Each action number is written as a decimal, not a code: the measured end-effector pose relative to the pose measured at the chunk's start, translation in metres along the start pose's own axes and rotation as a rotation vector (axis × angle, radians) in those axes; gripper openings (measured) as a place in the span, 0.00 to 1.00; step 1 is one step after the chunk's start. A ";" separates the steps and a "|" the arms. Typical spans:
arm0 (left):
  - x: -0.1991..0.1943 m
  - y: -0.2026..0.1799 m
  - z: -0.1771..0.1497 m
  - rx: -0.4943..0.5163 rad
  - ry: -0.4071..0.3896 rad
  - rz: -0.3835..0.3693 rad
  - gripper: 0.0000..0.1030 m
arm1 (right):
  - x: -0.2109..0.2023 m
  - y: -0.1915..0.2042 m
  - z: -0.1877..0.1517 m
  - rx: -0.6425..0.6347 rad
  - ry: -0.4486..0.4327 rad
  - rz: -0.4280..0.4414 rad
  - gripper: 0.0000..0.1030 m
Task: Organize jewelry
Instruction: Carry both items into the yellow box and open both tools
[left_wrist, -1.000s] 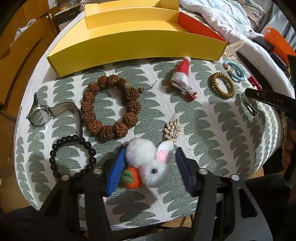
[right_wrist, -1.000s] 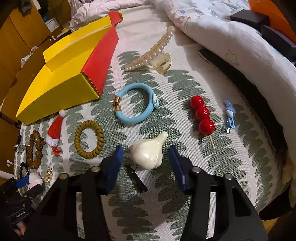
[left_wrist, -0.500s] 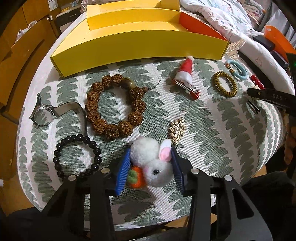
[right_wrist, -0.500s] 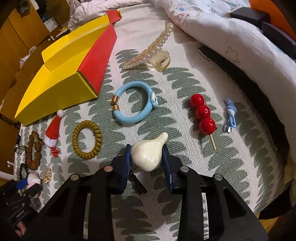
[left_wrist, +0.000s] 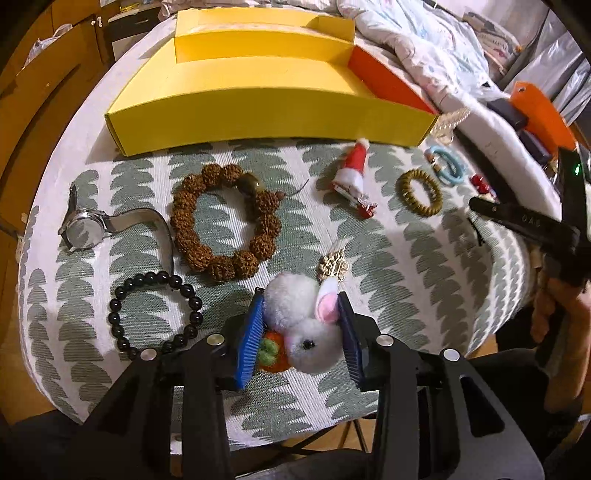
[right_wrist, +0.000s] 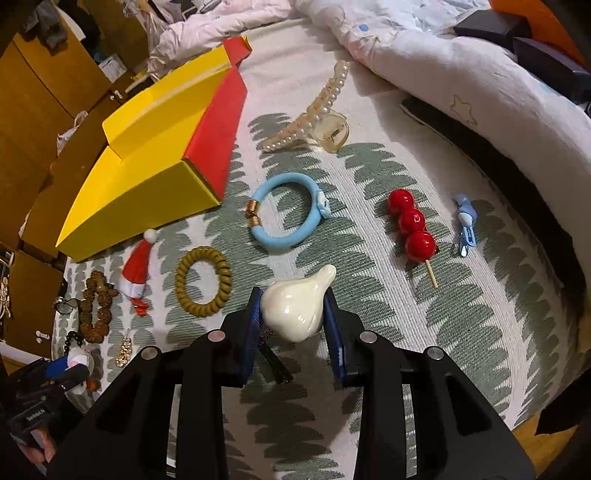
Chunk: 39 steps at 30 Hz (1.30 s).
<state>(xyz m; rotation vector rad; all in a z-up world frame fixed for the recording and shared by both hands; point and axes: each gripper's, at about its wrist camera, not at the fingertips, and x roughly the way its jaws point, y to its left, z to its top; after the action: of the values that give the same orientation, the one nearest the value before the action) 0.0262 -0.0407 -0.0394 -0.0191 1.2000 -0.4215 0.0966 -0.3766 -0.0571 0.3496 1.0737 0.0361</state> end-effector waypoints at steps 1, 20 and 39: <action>-0.003 0.001 0.001 -0.003 -0.005 -0.007 0.38 | -0.001 0.001 0.000 0.000 -0.006 0.004 0.32; -0.036 0.013 0.147 -0.038 -0.115 0.052 0.38 | -0.006 0.152 0.097 -0.258 -0.072 0.164 0.32; 0.088 0.077 0.288 -0.145 -0.018 0.089 0.38 | 0.149 0.192 0.238 -0.210 0.063 0.161 0.32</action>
<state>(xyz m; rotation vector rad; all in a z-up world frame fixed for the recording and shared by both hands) 0.3367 -0.0577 -0.0299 -0.0941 1.2070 -0.2557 0.4006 -0.2285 -0.0257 0.2449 1.0908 0.3028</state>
